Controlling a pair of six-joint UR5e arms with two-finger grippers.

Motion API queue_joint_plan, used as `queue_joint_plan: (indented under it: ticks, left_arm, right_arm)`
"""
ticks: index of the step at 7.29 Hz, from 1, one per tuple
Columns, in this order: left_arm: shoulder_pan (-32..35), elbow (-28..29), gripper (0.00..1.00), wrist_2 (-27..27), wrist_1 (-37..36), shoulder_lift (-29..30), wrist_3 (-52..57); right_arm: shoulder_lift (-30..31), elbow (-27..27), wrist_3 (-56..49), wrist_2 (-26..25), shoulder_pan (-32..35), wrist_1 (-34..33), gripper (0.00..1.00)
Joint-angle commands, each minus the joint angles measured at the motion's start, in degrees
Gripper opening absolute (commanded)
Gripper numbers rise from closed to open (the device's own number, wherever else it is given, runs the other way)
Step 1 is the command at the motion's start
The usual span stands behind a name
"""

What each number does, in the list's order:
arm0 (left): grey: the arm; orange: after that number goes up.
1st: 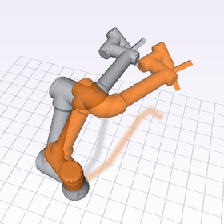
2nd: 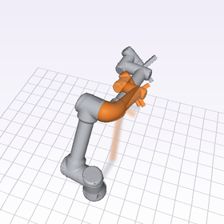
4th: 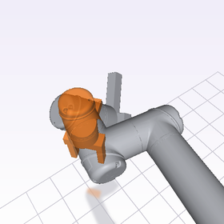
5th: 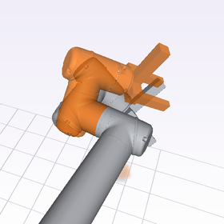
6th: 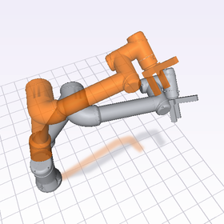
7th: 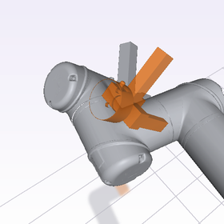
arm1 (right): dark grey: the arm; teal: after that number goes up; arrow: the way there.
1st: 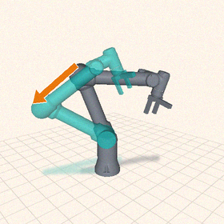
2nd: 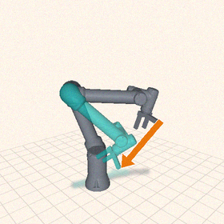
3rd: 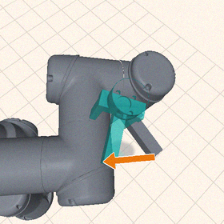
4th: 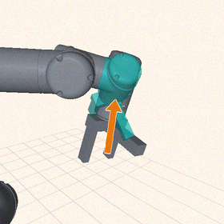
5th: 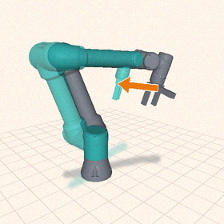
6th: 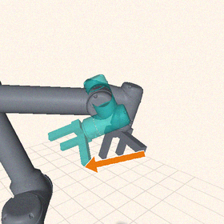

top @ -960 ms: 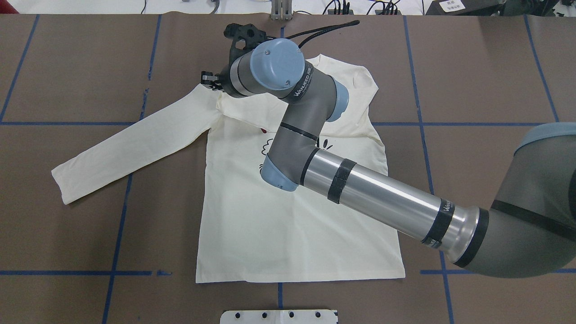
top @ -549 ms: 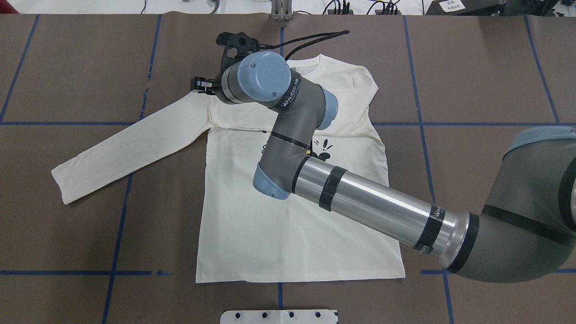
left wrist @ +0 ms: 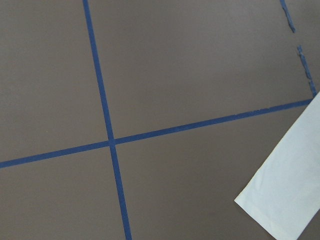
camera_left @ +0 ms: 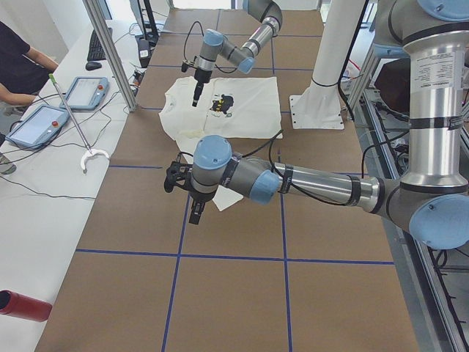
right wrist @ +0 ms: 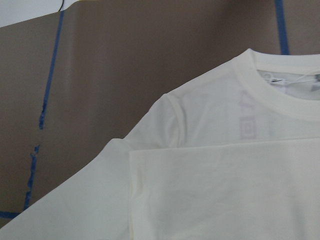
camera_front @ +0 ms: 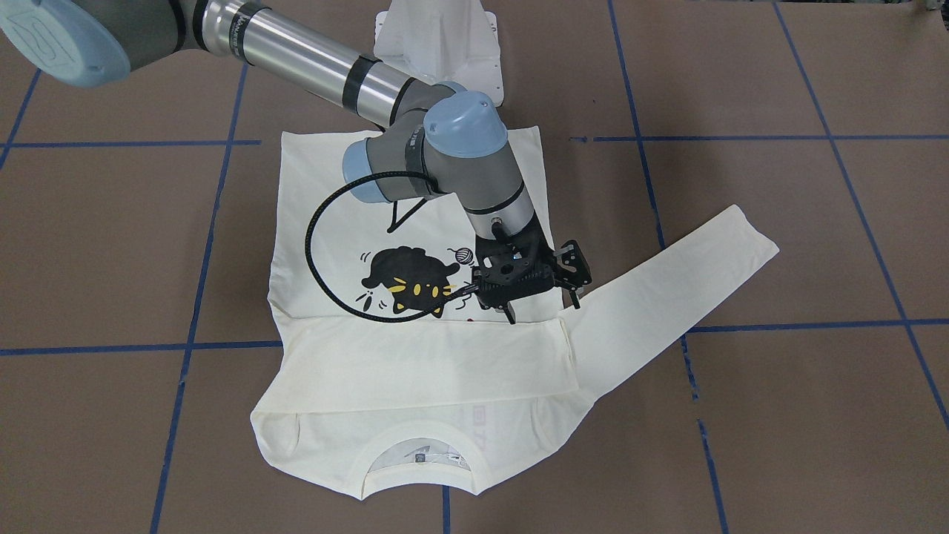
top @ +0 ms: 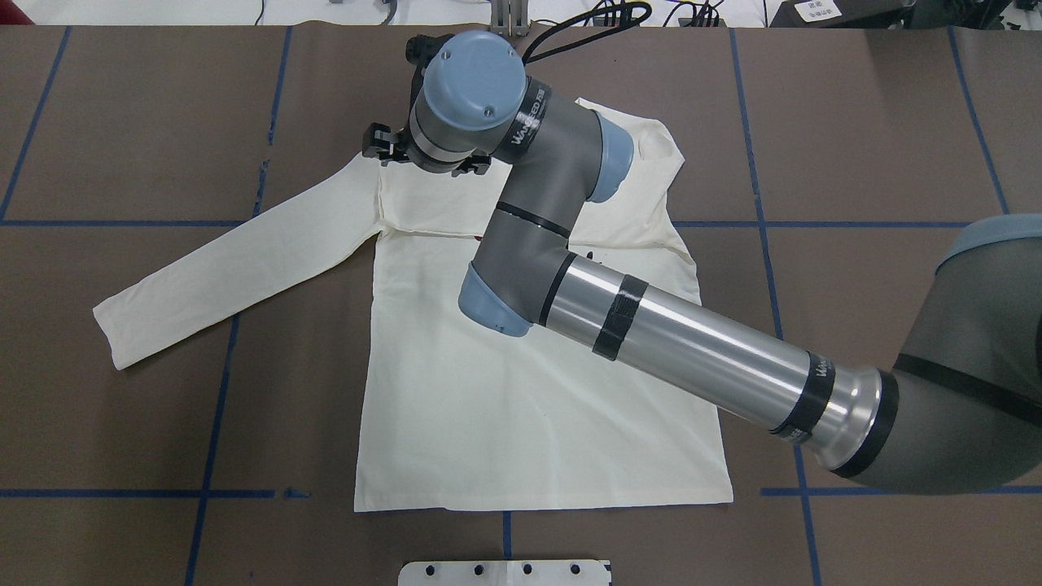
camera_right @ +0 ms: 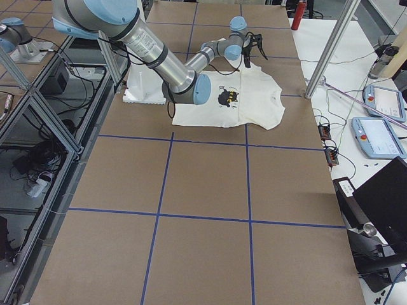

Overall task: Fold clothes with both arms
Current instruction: 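Carry the sleeve with the right gripper across the shirt toward the collar, then release the sleeve and raise the right gripper away from the shirt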

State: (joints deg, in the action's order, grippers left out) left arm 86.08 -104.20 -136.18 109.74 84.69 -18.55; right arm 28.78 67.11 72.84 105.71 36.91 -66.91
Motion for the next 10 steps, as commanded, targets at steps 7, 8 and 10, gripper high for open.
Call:
queue_joint_plan:
  ticks: [7, 8, 10]
  left_arm:
    - [-22.83, -0.14, 1.00, 20.80, 19.90, -4.71, -40.72]
    - [-27.93, -0.47, 1.00, 22.87, 21.29, -4.63, -46.60]
    - [-36.03, -0.13, 1.00, 29.80, 23.07, -4.28, -54.37]
  right_arm:
    - [21.11, 30.78, -10.16, 12.58, 11.05, -23.17, 1.00]
    - [25.84, 35.67, -15.74, 13.11, 13.07, -25.79, 1.00]
    - [28.34, 41.76, -24.20, 13.56, 15.90, -35.79, 1.00]
